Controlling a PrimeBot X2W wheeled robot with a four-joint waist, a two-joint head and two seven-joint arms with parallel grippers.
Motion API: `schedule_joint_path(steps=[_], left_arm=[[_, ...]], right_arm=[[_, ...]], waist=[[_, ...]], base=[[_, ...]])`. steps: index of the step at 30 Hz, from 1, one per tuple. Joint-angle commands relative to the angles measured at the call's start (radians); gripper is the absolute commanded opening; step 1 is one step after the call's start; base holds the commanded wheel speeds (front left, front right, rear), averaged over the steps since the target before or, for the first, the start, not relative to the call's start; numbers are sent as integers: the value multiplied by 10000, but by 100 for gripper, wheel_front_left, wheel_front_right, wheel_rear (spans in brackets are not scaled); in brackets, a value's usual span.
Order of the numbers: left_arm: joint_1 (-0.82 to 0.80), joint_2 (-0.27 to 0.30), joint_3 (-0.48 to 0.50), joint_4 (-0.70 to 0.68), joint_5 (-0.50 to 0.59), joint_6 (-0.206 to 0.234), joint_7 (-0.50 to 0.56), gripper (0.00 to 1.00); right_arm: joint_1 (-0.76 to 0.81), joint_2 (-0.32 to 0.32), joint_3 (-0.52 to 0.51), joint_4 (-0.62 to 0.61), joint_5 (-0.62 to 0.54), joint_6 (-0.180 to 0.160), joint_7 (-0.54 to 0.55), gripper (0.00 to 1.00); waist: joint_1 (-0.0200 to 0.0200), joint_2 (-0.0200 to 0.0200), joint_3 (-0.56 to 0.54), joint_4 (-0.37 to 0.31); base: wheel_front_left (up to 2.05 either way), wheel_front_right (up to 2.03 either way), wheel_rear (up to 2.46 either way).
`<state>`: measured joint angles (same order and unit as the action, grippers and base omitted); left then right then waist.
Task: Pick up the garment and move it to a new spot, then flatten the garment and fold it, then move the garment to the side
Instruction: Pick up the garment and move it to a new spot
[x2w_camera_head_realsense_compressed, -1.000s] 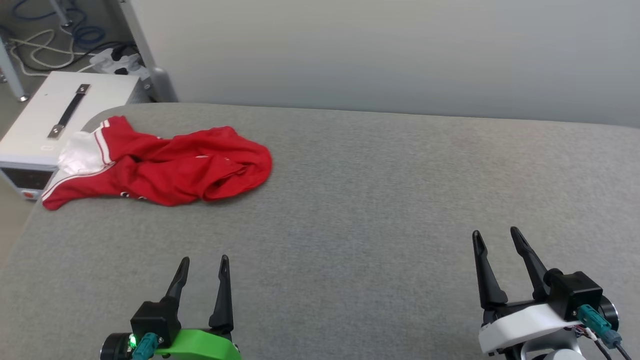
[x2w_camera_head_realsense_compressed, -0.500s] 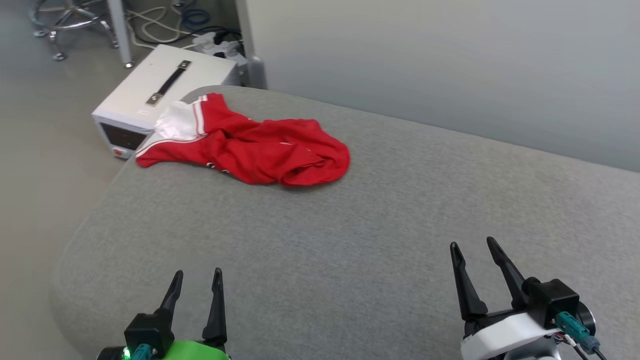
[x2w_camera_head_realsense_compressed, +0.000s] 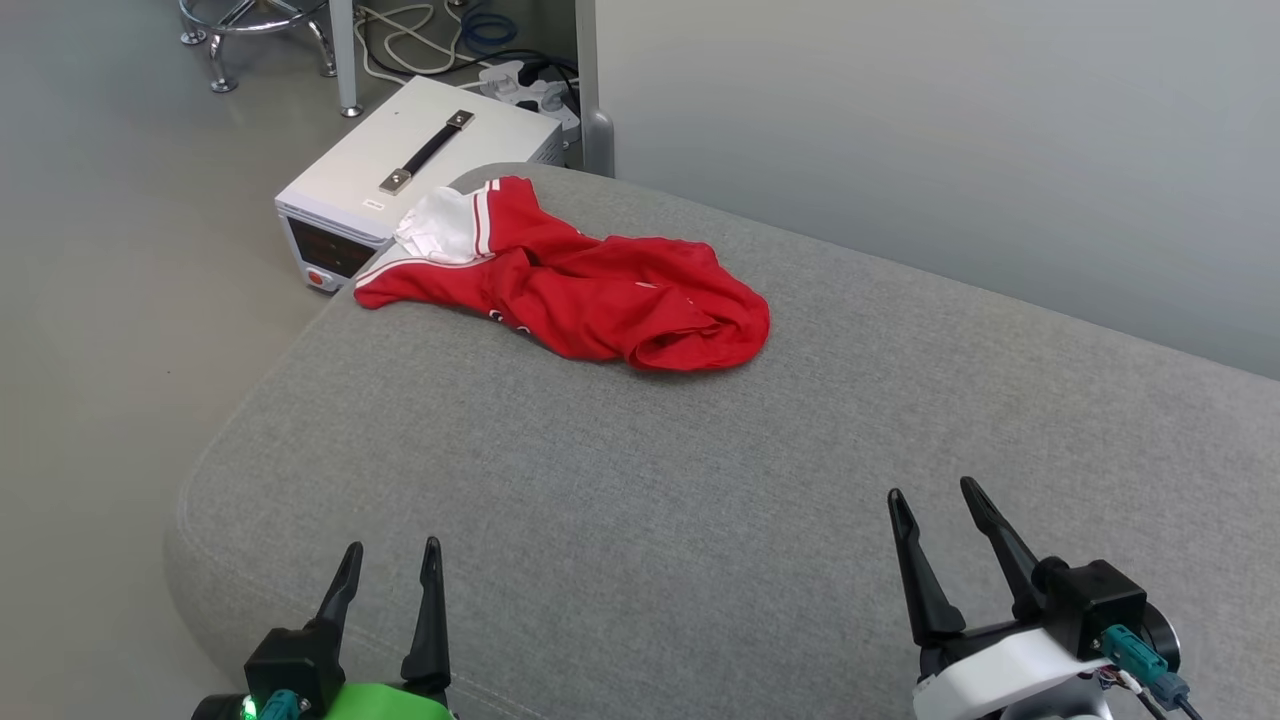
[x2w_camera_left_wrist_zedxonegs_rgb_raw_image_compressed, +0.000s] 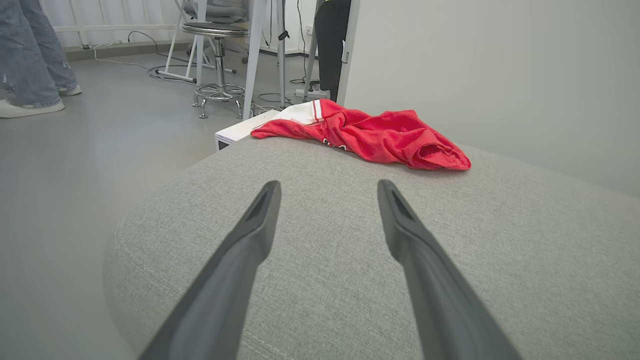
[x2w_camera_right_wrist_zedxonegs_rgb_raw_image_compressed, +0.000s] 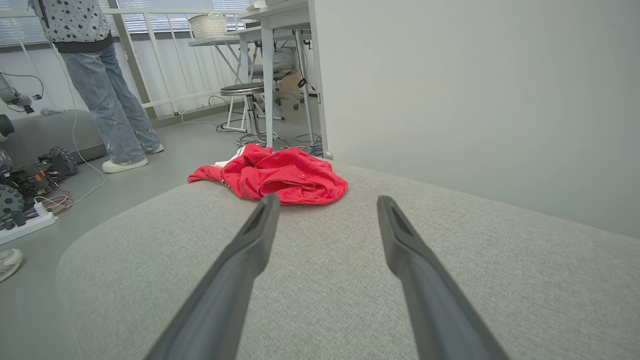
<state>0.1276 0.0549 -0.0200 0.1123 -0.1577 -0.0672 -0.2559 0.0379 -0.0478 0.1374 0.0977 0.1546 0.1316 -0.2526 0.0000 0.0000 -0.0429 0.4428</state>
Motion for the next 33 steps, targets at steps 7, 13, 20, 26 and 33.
schedule_joint_path(steps=[7, 13, 20, 26, 33], left_arm=[[-185, -47, 139, -12, -217, 20, -59, 100], [-1459, 69, 297, 655, -435, -355, -59, 100], [-4801, 1425, -91, 2189, -1171, -615, 783, 100], [-7901, 3422, -1446, 3199, -3242, -631, 3882, 100], [-9993, 4724, -2420, 4178, -5640, -633, 7894, 100]], right_arm=[[-184, -24, 50, -135, -284, -9, -91, 100], [-757, -24, -20, -687, -922, -9, -92, 100], [-1540, -24, -52, -1462, -1612, -9, -87, 100], [-2133, -24, 187, -2249, -1894, -9, 160, 100], [-2519, -24, 485, -2808, -1828, -9, 245, 100]], waist=[[0, 0, 728, -445], [0, 0, 2265, -1045], [0, 0, 4051, -1823], [0, 0, 5160, -2440], [0, 0, 5877, -3122]], base=[[0, 0, 0], [0, 0, 0], [0, 0, 0], [0, 0, 0], [0, 0, 0]])
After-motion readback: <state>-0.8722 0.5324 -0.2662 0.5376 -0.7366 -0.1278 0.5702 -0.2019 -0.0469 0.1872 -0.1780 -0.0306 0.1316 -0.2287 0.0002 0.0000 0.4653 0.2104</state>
